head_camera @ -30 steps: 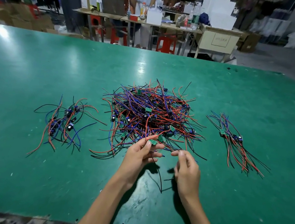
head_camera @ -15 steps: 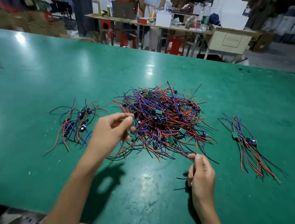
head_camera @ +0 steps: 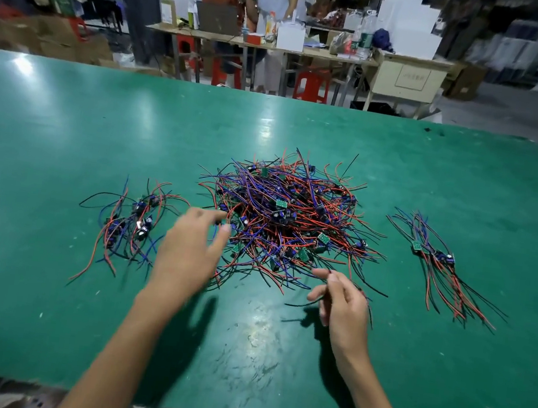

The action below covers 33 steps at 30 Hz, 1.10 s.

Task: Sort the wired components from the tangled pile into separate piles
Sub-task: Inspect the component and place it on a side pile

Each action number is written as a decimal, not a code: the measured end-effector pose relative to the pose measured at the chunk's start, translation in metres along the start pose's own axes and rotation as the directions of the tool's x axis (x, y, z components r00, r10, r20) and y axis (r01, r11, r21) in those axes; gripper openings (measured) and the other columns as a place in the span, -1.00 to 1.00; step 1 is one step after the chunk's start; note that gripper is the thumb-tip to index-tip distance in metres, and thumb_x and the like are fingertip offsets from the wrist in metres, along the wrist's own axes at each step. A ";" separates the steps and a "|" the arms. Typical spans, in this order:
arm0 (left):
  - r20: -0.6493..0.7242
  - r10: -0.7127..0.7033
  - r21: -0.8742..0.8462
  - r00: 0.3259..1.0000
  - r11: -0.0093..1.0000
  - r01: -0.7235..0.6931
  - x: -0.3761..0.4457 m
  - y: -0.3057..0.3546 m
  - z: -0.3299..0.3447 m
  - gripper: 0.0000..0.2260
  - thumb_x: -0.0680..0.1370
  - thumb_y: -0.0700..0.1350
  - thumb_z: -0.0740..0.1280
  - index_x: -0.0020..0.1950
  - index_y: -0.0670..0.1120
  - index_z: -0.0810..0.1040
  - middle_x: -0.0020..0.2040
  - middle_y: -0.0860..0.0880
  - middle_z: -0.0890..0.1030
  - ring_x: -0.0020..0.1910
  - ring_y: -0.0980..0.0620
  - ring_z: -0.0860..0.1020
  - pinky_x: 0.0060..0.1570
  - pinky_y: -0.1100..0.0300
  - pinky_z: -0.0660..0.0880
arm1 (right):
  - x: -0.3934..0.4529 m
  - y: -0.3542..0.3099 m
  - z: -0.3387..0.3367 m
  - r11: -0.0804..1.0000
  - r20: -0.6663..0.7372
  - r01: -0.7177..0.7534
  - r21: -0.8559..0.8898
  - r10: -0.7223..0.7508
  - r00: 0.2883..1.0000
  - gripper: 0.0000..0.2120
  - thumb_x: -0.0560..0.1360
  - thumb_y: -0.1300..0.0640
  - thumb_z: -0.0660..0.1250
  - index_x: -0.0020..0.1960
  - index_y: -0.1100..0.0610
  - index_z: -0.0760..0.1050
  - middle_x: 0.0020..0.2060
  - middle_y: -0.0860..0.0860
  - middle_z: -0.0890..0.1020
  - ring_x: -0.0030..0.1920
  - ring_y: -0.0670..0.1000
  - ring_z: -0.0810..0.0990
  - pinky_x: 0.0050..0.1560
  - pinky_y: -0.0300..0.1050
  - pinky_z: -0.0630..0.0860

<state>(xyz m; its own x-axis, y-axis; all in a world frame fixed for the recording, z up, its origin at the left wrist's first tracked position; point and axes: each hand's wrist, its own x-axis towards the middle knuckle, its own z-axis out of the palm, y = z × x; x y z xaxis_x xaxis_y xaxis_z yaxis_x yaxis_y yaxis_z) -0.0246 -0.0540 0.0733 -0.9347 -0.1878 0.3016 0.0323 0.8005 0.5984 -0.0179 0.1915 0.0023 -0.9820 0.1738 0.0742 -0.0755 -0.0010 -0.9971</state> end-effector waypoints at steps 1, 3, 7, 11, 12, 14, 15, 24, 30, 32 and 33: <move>0.110 0.135 -0.113 0.985 0.986 -0.123 -0.012 0.017 0.003 -0.70 0.64 0.03 0.31 0.33 -0.02 0.59 0.26 0.00 0.62 0.26 0.02 0.54 0.33 0.02 0.43 | -0.001 -0.005 0.005 1.000 0.057 0.015 0.019 -0.016 0.998 -0.73 0.71 0.16 0.18 0.01 0.07 0.66 -0.32 0.06 0.68 -0.51 -0.12 0.31 -0.48 -0.20 0.24; 0.321 0.298 -0.297 0.899 0.933 -0.204 -0.028 0.041 0.013 -0.71 0.62 0.05 0.36 0.33 0.05 0.60 0.15 0.12 0.68 0.17 0.19 0.59 0.27 0.19 0.46 | -0.003 -0.017 0.018 0.995 0.117 0.057 0.081 -0.066 0.991 -0.74 0.69 0.16 0.23 0.01 0.05 0.70 -0.19 0.01 0.71 -0.43 -0.21 0.42 -0.39 -0.39 0.33; 0.350 0.280 -0.509 0.894 0.858 -0.069 -0.033 0.051 0.033 -0.85 0.54 -0.07 0.48 0.10 0.03 0.73 -0.15 0.10 0.74 -0.19 0.25 0.65 -0.09 0.29 0.55 | -0.004 -0.034 0.035 0.988 0.074 0.124 0.089 -0.131 0.989 -0.79 0.61 -0.02 0.29 -0.05 -0.05 0.69 0.07 0.06 0.61 -0.26 -0.22 0.48 -0.24 -0.37 0.40; 0.091 0.285 -0.404 0.954 0.886 -0.226 -0.024 0.038 0.039 -0.79 0.41 0.01 0.60 -0.05 0.10 0.63 -0.10 0.09 0.63 -0.10 0.15 0.58 -0.08 0.23 0.51 | -0.005 -0.043 0.040 0.982 0.154 0.097 0.161 -0.122 0.981 -0.78 0.64 0.07 0.26 -0.06 0.06 0.65 -0.13 -0.01 0.65 -0.35 -0.25 0.49 -0.33 -0.44 0.37; 0.061 0.308 -0.369 0.949 0.891 -0.265 -0.023 0.035 0.040 -0.77 0.40 0.02 0.60 -0.07 0.08 0.59 -0.09 0.10 0.61 -0.09 0.15 0.56 -0.09 0.26 0.48 | -0.005 -0.044 0.041 0.980 0.174 0.090 0.179 -0.121 0.977 -0.77 0.66 0.12 0.25 -0.05 0.07 0.65 -0.21 -0.10 0.65 -0.37 -0.25 0.49 -0.35 -0.45 0.36; 0.076 0.312 -0.388 0.947 0.884 -0.260 -0.023 0.030 0.042 -0.77 0.44 0.01 0.57 -0.06 0.07 0.55 -0.09 0.13 0.62 -0.13 0.15 0.55 -0.16 0.34 0.42 | -0.006 -0.045 0.042 0.971 0.200 0.076 0.226 -0.122 0.972 -0.78 0.67 0.19 0.25 0.00 0.10 0.68 -0.32 -0.17 0.62 -0.40 -0.26 0.50 -0.36 -0.47 0.38; 0.086 0.295 -0.405 0.952 0.883 -0.237 -0.024 0.027 0.042 -0.81 0.46 -0.01 0.55 -0.06 0.09 0.56 -0.12 0.15 0.64 -0.20 0.15 0.55 -0.20 0.36 0.40 | -0.007 -0.046 0.043 0.965 0.222 0.070 0.253 -0.128 0.967 -0.80 0.66 0.23 0.26 0.05 0.14 0.67 -0.33 -0.18 0.64 -0.39 -0.27 0.53 -0.35 -0.48 0.40; -0.113 -0.065 -0.205 0.991 0.978 0.041 0.003 -0.017 0.010 -0.90 0.49 0.13 0.49 -0.11 0.15 0.73 -0.31 0.17 0.67 -0.32 0.15 0.58 -0.26 0.20 0.46 | 0.022 -0.032 0.036 0.952 -0.219 0.151 -0.267 -0.213 0.952 -0.77 0.55 0.07 0.43 0.16 -0.18 0.61 -0.05 -0.17 0.64 -0.10 -0.11 0.57 -0.06 -0.08 0.52; -0.234 -0.394 0.326 0.889 0.830 0.453 0.022 -0.048 0.011 -0.58 0.57 0.05 0.40 0.33 -0.17 0.53 0.29 -0.25 0.53 0.29 -0.26 0.39 0.22 -0.15 0.33 | 0.063 -0.010 0.025 0.704 -0.029 0.108 -0.702 -0.180 0.983 -0.76 0.58 -0.04 0.42 0.23 -0.09 0.65 0.14 -0.07 0.65 0.07 0.02 0.61 -0.07 -0.12 0.44; -0.281 -0.302 0.277 0.911 0.883 0.378 0.015 -0.035 0.020 -0.56 0.54 0.00 0.44 0.35 -0.14 0.49 0.30 -0.20 0.49 0.28 -0.23 0.37 0.21 -0.15 0.35 | 0.068 -0.008 0.024 0.788 -0.147 0.110 -0.606 -0.247 0.958 -0.83 0.61 -0.02 0.38 0.10 0.00 0.71 0.02 -0.05 0.73 -0.02 0.04 0.67 -0.13 -0.17 0.40; -0.280 -0.205 0.196 0.938 0.944 0.265 0.009 -0.027 0.025 -0.65 0.54 -0.03 0.43 0.30 -0.08 0.54 0.23 -0.14 0.56 0.21 -0.19 0.44 0.14 -0.09 0.41 | 0.068 -0.009 0.022 0.823 -0.200 0.122 -0.555 -0.274 0.941 -0.83 0.61 -0.01 0.38 0.06 0.01 0.72 -0.02 -0.07 0.75 -0.03 0.01 0.67 -0.11 -0.22 0.39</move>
<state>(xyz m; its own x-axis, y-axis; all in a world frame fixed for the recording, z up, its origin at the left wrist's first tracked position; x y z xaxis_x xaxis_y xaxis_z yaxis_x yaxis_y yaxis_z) -0.0432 -0.0625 0.0414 -0.7845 -0.4993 0.3679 -0.2865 0.8178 0.4990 -0.0882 0.1815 0.0167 -0.8687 0.3604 0.3398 -0.0856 0.5665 -0.8196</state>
